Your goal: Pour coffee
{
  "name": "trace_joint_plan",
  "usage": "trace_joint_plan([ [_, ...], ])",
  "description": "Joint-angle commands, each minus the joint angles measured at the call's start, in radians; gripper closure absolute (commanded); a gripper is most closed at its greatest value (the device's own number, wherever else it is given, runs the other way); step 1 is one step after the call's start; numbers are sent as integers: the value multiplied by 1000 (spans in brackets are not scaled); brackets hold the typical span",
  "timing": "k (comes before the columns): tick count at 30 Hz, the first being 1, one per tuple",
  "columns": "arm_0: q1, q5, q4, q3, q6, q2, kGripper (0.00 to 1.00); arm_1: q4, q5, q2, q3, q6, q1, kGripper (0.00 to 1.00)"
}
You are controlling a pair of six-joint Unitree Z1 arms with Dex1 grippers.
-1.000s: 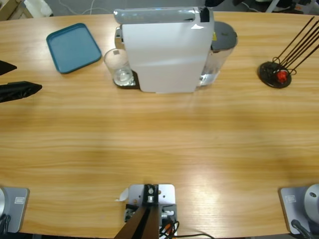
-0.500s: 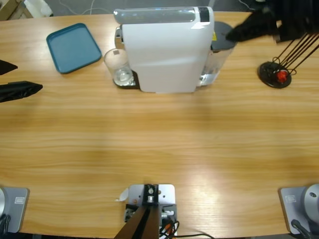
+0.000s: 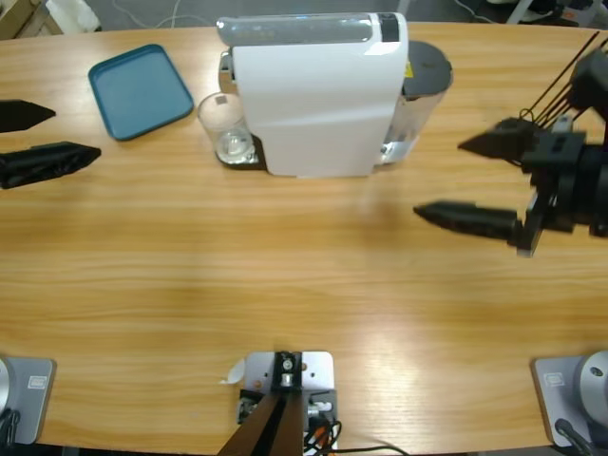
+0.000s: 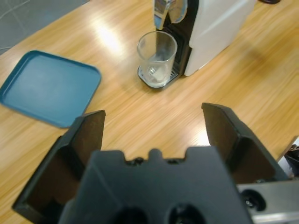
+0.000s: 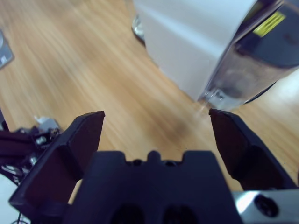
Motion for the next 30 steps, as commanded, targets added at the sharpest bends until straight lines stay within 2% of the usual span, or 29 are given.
trace_joint_plan([
  [1,-10,-43,-178,129,18,56,105,-51,25,-102,134,-18,40,0],
  [8,-40,-51,-272,182,19,83,101,-113,20,-69,169,-44,40,0],
  [18,-51,-26,-278,200,14,87,103,-271,-10,-129,266,-37,40,0],
  [30,-51,-16,-300,214,16,83,101,-317,-30,-158,295,-32,40,0],
])
